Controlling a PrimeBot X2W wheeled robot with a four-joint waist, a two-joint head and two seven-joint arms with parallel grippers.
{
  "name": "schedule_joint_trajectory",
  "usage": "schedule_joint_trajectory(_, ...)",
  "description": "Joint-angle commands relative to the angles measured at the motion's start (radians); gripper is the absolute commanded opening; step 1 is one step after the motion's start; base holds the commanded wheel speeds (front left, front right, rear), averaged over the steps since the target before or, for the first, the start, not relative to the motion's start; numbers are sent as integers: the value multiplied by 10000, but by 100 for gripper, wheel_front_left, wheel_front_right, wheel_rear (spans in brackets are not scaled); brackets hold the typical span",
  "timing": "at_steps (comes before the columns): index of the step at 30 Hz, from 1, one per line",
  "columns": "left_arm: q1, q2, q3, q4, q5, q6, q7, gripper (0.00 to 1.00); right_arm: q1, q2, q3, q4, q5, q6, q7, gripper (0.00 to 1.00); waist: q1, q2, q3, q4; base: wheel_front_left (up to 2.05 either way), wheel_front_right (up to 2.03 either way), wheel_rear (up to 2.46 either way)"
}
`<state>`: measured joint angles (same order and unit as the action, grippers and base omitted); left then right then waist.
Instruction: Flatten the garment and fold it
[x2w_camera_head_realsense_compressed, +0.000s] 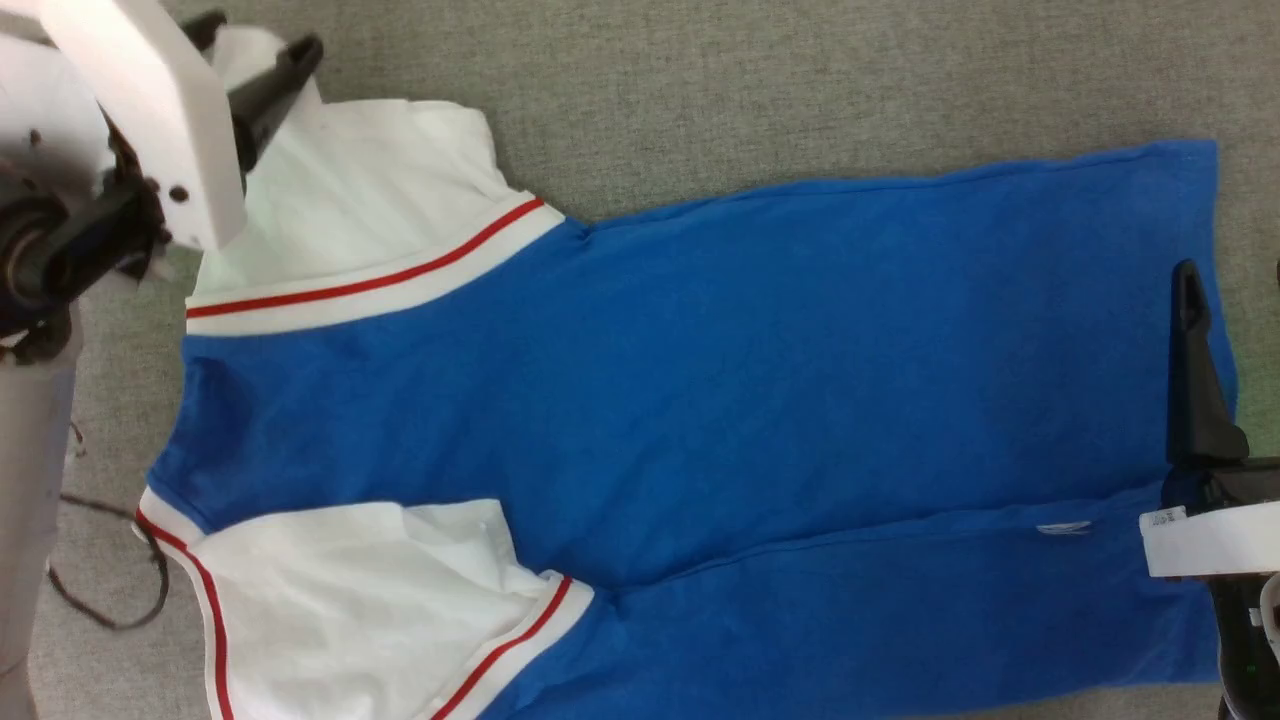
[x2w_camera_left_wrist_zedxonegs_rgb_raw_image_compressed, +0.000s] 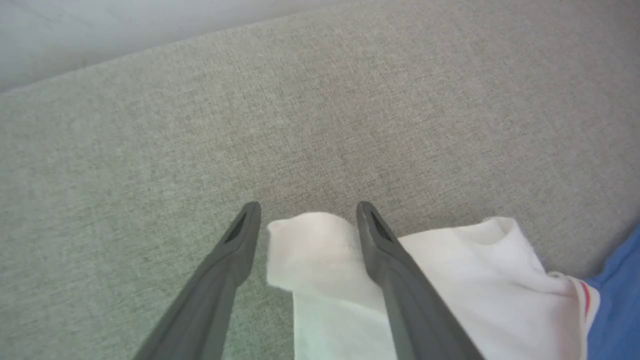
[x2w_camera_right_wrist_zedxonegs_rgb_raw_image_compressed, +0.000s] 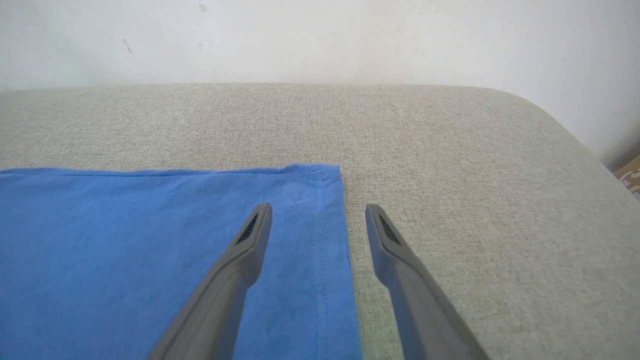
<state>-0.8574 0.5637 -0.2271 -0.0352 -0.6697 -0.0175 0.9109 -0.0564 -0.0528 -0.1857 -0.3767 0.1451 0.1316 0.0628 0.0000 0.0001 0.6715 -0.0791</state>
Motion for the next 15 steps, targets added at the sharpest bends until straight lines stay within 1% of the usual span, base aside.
schedule_joint_trajectory(1, 225, 77, 30, -91, -90, 164, 241, 100, -85, 25, 36, 19, 57, -9, 44, 100, 0, -1, 21, 26, 0, 0, 0)
schedule_joint_trajectory(4, 389, 169, 44, -349, -232, 383, 702, 100, -130, 25, 53, 3, 48, -9, 100, 100, 0, -1, 66, 69, 0, 0, 0)
schedule_joint_trajectory(6, 478, 211, 58, -509, -305, 417, 813, 100, -166, 26, 47, -9, 29, -9, 130, 100, 0, -1, 105, 92, 0, 0, 0)
schedule_joint_trajectory(7, 527, 228, 52, -564, -352, 378, 828, 40, -191, 26, 49, -10, 18, -9, 141, 100, 0, -1, 126, 96, 0, 0, 0)
schedule_joint_trajectory(8, 584, 243, 41, -589, -413, 310, 829, 0, -221, 26, 62, -6, 15, -9, 151, 100, 0, -1, 145, 94, 0, 0, 0)
schedule_joint_trajectory(11, 744, 311, 107, -565, -532, 161, 699, 0, -318, 26, 162, 3, 24, -9, 185, 100, 0, -1, 203, 67, 0, 0, 0)
schedule_joint_trajectory(15, 865, 189, 361, -493, -623, 105, 89, 0, -504, -137, 286, -35, -19, -9, 244, 100, 0, -1, 221, 34, 0, 0, 0)
